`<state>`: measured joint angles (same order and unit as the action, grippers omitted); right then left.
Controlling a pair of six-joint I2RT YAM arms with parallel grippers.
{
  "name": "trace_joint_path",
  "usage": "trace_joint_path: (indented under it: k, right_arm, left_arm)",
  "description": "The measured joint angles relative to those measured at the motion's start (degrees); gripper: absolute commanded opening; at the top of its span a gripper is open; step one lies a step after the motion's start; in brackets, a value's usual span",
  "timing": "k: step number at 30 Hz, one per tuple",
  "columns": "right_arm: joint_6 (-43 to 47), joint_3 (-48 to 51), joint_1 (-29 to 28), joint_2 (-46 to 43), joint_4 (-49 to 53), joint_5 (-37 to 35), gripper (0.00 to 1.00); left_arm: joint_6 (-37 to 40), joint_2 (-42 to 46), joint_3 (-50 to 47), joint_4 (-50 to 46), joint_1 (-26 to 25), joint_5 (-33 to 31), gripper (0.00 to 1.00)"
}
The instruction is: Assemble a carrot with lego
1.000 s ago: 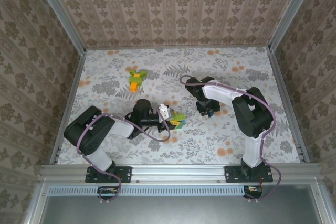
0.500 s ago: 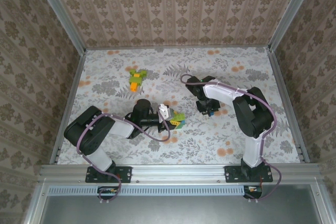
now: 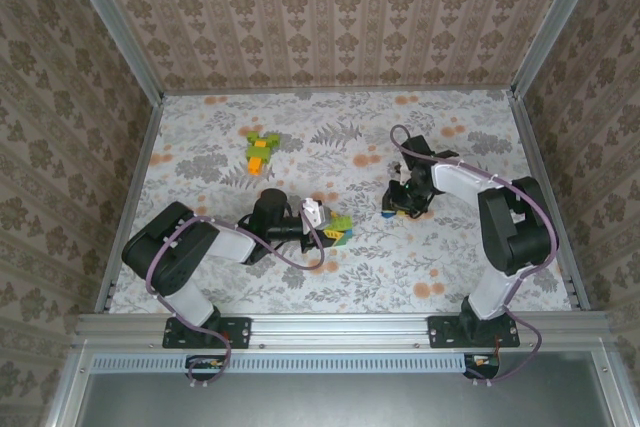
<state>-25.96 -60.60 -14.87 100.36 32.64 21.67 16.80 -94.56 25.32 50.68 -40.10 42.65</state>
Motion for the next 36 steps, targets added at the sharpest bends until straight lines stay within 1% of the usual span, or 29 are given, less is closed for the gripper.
trace_joint_path:
  k: [4,7,9,18,22,28,36]
  right_arm:
    - [-0.2,0.1,1.2,1.8,-3.9,4.6,0.28]
    - [-0.1,0.0,1.5,2.1,-4.3,4.9,0.31]
    - [0.2,-0.1,1.6,2.1,-4.2,4.4,0.35]
    - [0.8,-0.6,1.5,2.1,-2.1,-0.2,0.47]
    - [1.4,-0.8,1.5,1.7,-0.5,-4.9,0.48]
    - [2.0,-0.8,0.7,0.3,1.5,-9.8,0.51]
    - [2.0,-2.2,-3.7,-2.3,4.9,-12.6,0.51]
  left_arm:
    - [0.0,-0.1,0.2,-0.2,0.0,0.0,0.28]
    - [0.0,-0.3,0.4,-0.2,0.0,0.0,0.28]
    - [0.0,-0.3,0.4,-0.2,0.0,0.0,0.28]
    - [0.0,-0.9,1.1,-0.5,0.0,0.0,0.28]
    - [0.0,-1.0,1.4,-0.6,0.0,0.0,0.28]
    - [0.0,-1.0,1.4,-0.6,0.0,0.0,0.28]
    - [0.0,-1.0,1.4,-0.7,0.0,0.0,0.28]
